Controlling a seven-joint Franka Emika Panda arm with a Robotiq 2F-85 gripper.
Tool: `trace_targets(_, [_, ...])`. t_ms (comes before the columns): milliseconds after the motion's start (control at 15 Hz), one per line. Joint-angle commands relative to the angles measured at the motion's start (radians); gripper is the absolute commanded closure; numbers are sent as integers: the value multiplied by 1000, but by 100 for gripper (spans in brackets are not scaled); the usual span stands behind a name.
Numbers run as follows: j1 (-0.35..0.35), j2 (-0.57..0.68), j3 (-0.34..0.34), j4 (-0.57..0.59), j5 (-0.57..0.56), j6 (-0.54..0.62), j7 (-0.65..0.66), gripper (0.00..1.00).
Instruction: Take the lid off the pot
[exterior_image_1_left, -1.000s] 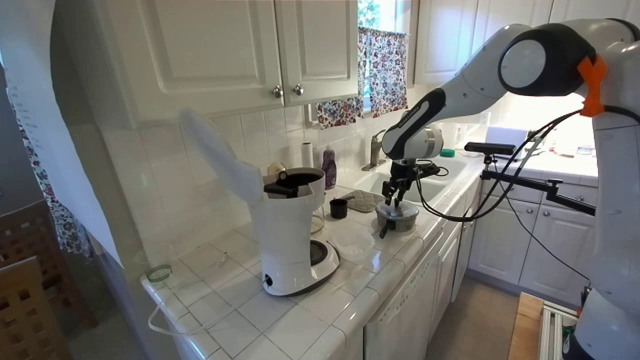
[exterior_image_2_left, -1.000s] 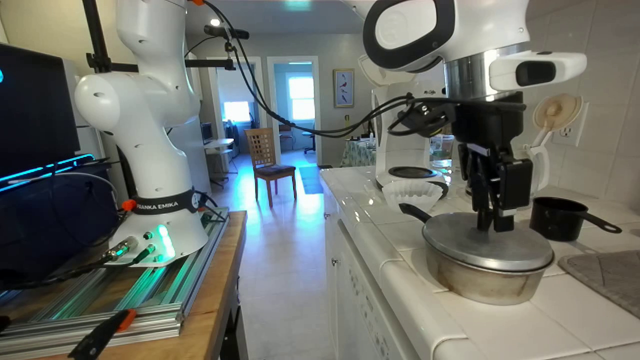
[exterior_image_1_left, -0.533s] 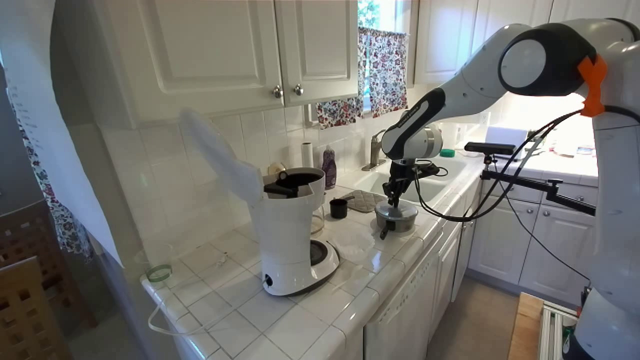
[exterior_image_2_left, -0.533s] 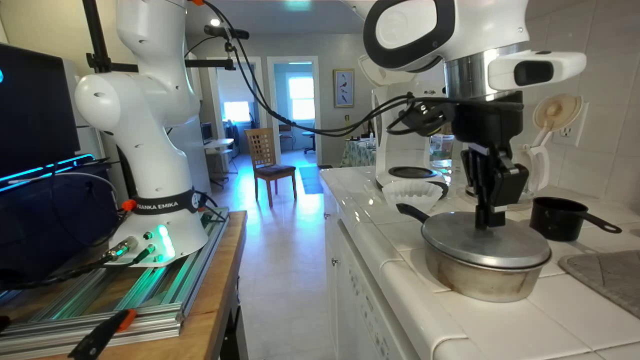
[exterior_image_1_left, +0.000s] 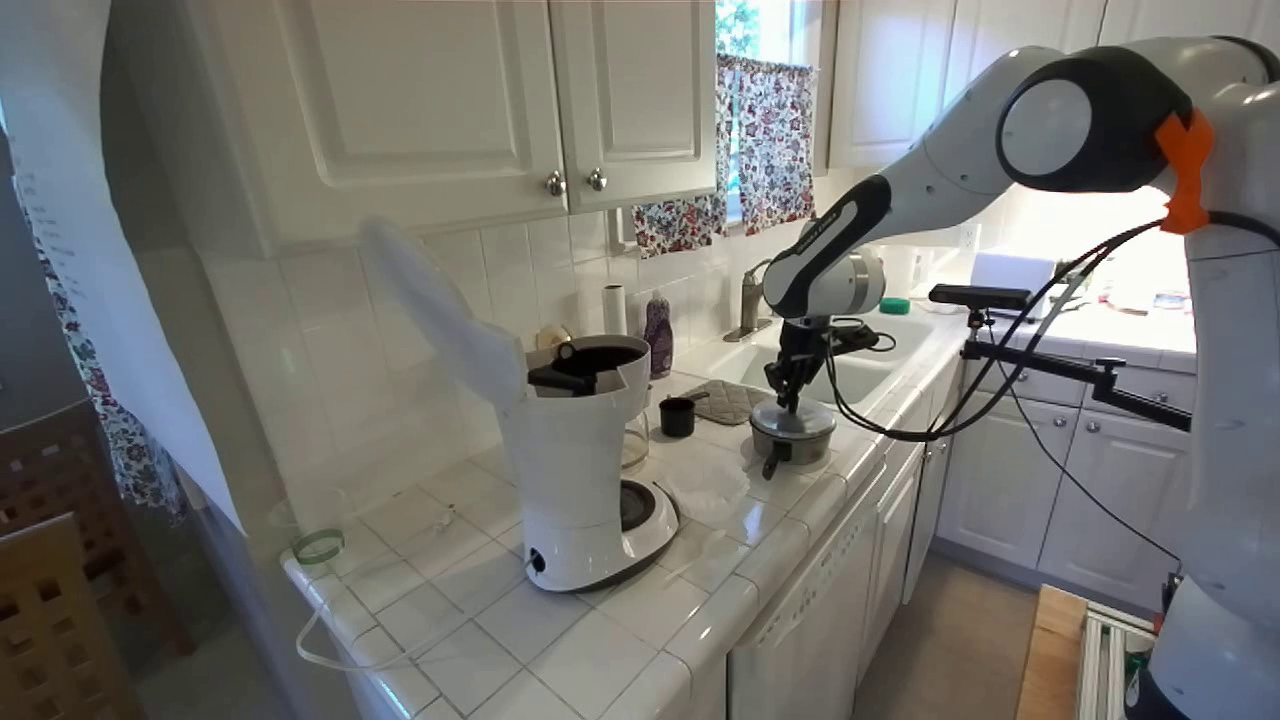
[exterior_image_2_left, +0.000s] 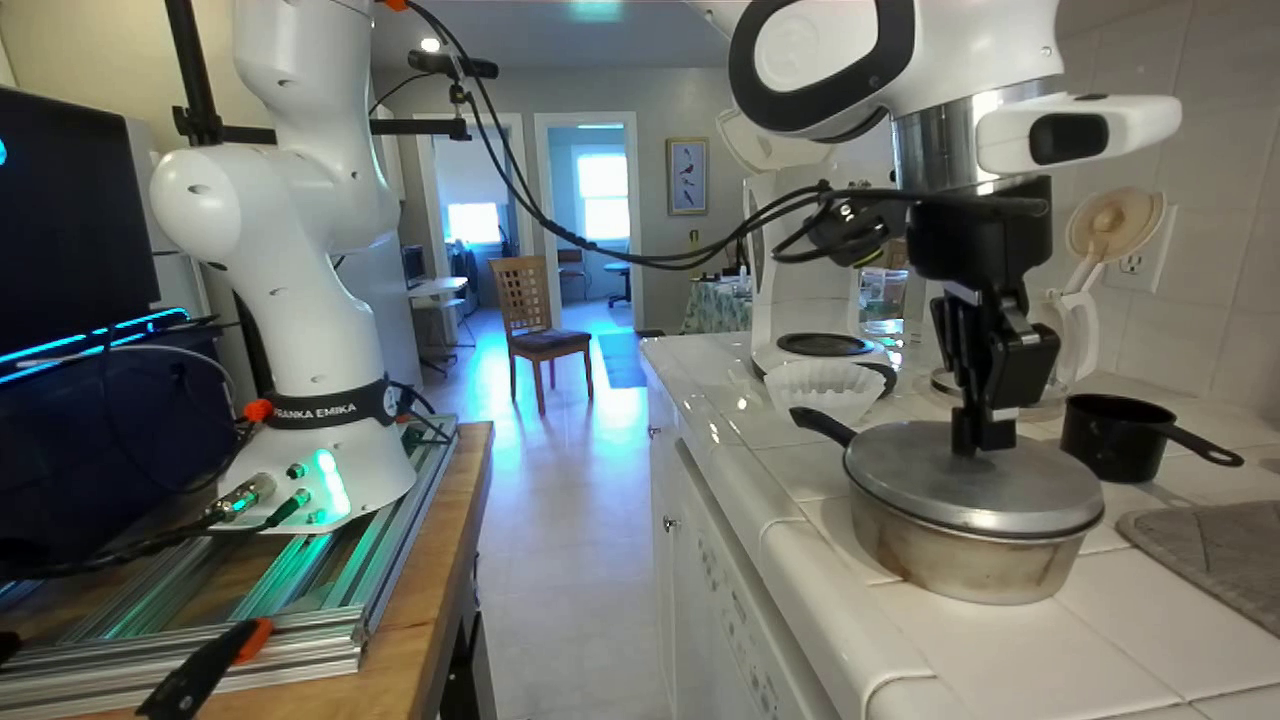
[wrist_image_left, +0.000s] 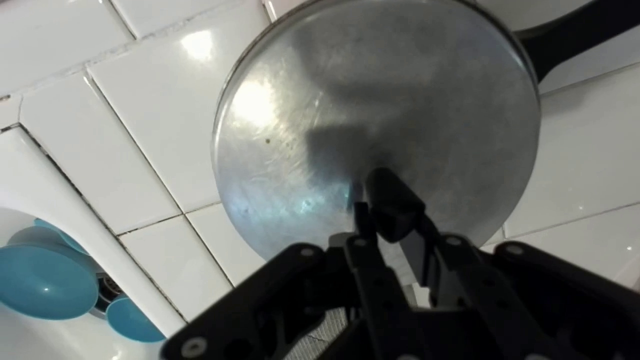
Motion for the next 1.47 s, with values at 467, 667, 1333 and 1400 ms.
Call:
trace_targets(467, [14, 15, -14, 33, -39, -22, 55, 95])
trace_targets(667, [18, 20, -17, 31, -55, -18, 64, 55])
trace_targets(1333, [37, -18, -21, -5, -107, -43, 72, 41])
trace_targets(1400, [39, -19, -21, -5, -112, -51, 75, 52])
